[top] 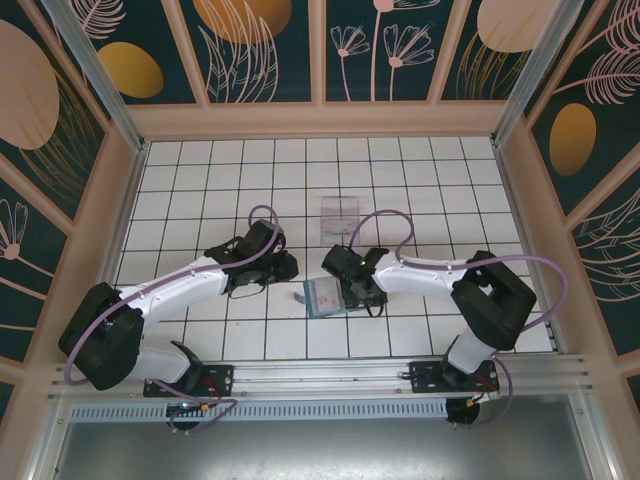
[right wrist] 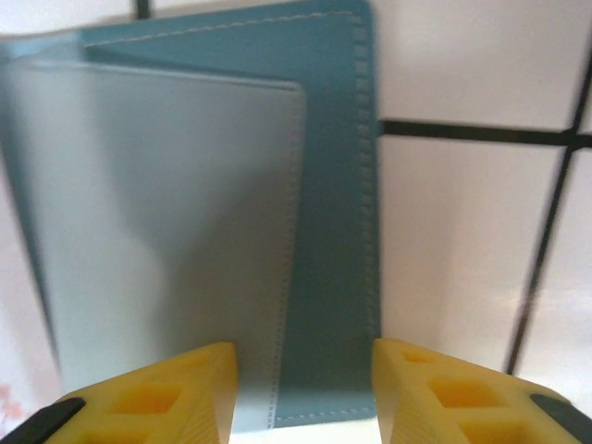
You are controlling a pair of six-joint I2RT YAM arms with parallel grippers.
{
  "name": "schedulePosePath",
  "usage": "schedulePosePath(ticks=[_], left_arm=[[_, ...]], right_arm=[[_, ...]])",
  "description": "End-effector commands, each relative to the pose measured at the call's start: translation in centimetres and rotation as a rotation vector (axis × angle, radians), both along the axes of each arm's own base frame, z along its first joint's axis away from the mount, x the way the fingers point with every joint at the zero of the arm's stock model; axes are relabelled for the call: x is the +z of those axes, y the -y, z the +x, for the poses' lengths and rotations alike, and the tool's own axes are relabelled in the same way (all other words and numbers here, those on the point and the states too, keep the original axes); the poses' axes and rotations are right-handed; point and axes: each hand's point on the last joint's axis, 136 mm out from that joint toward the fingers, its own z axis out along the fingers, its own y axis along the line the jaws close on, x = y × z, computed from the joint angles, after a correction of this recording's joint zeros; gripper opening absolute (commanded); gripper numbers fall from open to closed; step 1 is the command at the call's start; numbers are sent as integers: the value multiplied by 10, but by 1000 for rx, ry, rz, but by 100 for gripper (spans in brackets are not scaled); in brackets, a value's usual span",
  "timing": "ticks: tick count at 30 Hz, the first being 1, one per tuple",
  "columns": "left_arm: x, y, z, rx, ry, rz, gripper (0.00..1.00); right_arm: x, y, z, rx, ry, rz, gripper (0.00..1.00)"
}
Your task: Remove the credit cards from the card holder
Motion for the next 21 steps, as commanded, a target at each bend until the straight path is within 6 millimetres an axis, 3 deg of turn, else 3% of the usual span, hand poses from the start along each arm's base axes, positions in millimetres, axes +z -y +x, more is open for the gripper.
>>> schedulePosePath(ticks=[1,5,12,21], left_arm=[[12,4,2,17,3,-24,24],[13,7,-1,-2,-1,-26,24],[21,22,-8,-41,-14,-66,24],[24,54,-16,-84,-34,-153,18]], right_arm=[[8,-25,-10,-14,-47,173,43],[11,-30,-12,-22,-54,209,42],[31,-5,5,-61,38,59,42],[67,-28,21,-44,66,186,42]])
